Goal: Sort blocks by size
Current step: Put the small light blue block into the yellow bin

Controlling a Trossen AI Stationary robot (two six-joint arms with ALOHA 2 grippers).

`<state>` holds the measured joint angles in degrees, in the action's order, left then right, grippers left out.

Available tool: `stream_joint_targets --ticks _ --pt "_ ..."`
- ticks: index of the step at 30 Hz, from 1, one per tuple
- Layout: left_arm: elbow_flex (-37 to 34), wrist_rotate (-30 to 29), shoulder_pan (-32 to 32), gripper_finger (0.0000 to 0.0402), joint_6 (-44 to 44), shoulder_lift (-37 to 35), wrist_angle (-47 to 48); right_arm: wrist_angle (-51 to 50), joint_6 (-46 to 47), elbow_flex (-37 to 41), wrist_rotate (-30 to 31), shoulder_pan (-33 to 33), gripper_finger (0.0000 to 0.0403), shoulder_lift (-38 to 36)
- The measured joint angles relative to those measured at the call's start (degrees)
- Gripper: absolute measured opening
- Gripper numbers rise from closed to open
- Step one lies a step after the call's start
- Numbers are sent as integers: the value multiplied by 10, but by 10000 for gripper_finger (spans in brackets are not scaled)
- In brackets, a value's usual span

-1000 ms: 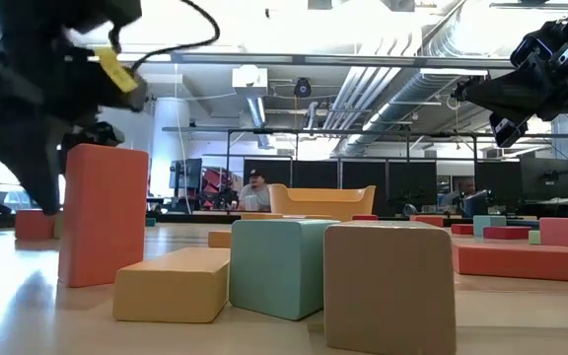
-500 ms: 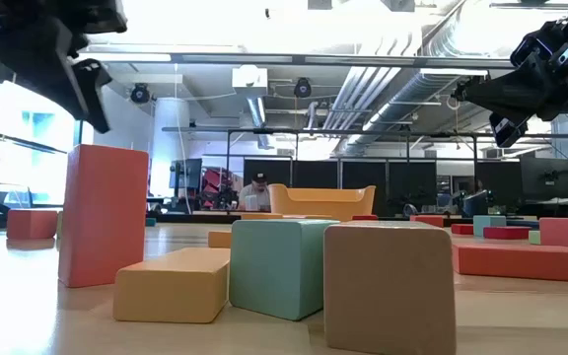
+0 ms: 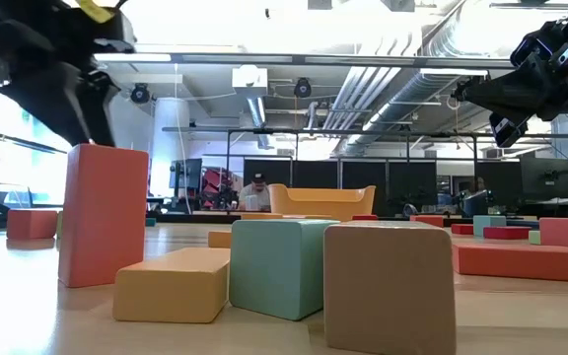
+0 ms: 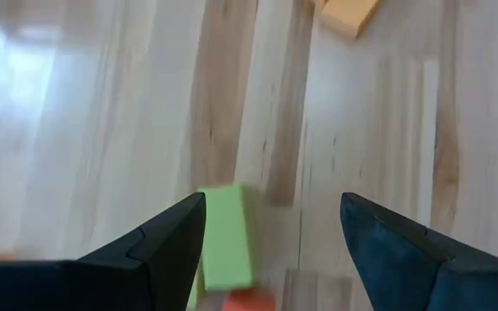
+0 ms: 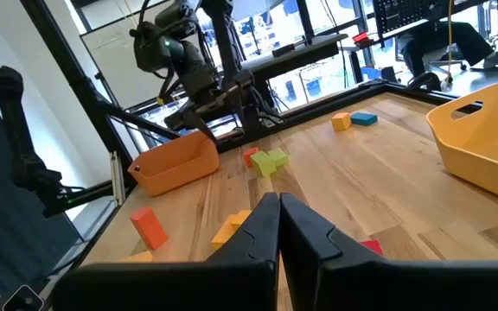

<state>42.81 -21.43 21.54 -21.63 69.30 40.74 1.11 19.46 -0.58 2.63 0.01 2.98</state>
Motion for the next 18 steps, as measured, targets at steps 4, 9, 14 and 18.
stream_joint_targets --ticks 4,9,14,18 --pt "-8 -16 -10 254 9 12 -55 0 0 0 0 0 1 0" --pt "-86 -14 -10 254 5 -14 -168 0 0 0 0 0 1 0" --pt "-134 -11 -11 254 -16 -31 -199 0 0 0 0 0 1 0" --pt "-159 -51 -11 254 -17 -31 -200 0 0 0 0 0 1 0"
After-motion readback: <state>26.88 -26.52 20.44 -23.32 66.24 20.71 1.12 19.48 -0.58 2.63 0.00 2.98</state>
